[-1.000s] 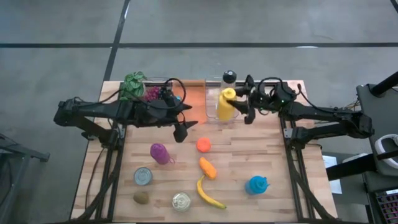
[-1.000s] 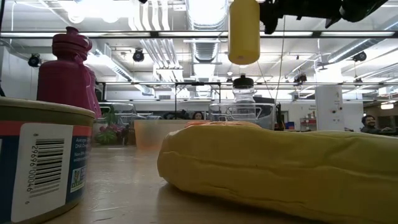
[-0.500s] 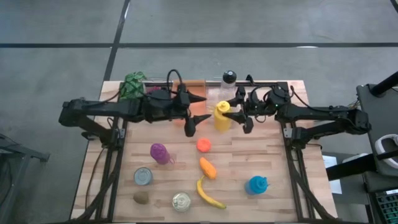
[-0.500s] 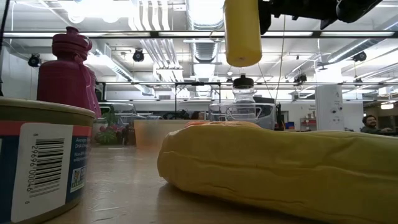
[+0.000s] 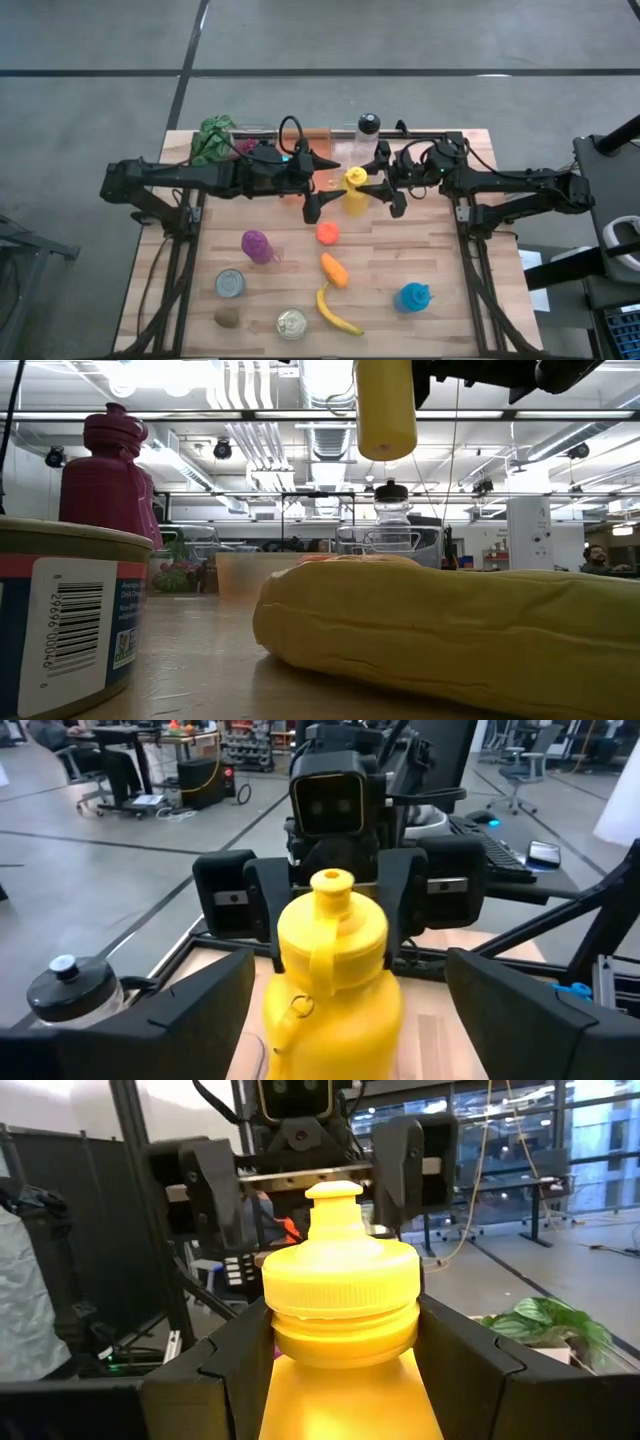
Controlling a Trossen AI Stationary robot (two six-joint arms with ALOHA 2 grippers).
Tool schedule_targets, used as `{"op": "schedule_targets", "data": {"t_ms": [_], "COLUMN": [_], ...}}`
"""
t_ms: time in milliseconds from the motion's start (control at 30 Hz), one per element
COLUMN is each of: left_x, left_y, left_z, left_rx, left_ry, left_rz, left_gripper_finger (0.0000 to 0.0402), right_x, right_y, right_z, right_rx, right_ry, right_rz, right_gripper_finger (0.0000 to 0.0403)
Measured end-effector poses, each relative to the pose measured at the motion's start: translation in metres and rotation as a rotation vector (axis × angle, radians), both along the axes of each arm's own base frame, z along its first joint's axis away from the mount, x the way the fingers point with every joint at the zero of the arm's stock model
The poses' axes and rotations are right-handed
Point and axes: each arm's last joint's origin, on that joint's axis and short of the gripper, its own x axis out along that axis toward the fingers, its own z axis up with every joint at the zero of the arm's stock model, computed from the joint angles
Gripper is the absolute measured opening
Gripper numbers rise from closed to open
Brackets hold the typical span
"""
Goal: Pick & Place Food Item
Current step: Put the yellow water bottle into the right transparent bin
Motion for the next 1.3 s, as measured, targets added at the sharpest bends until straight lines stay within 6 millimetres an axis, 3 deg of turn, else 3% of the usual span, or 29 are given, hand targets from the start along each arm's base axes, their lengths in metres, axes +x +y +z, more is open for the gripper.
{"op": "schedule_targets", "data": {"t_ms": [233,533,700,833,1133,1300], "left_x": [0.002,0.002,0.003,0.004,0.004,0.004], "left_y": [0.001,0.002,0.003,0.003,0.003,0.002], "left_z": [-0.011,-0.01,-0.012,-0.012,-0.012,-0.012], "left_rx": [-0.022,-0.031,-0.029,-0.022,-0.019,-0.019], "left_ry": [-0.045,-0.054,-0.049,-0.046,-0.045,-0.045], "left_rz": [-0.02,-0.016,0.011,0.014,0.01,0.009], "left_gripper_finger": [0.033,0.0338,0.0323,0.0283,0.0141,0.0097], "right_x": [0.0,0.0,0.0,0.0,0.0,0.0], "right_y": [0.001,0.002,0.002,0.002,0.002,0.002], "right_z": [0.0,0.0,0.0,0.0,0.0,0.0], "right_rx": [-0.002,-0.002,-0.001,0.001,0.001,0.001], "right_ry": [0.0,-0.003,-0.004,-0.004,-0.004,-0.004], "right_rz": [0.02,0.023,0.023,0.023,0.021,0.021], "right_gripper_finger": [0.0201,0.0201,0.0201,0.0201,0.0201,0.0201]}}
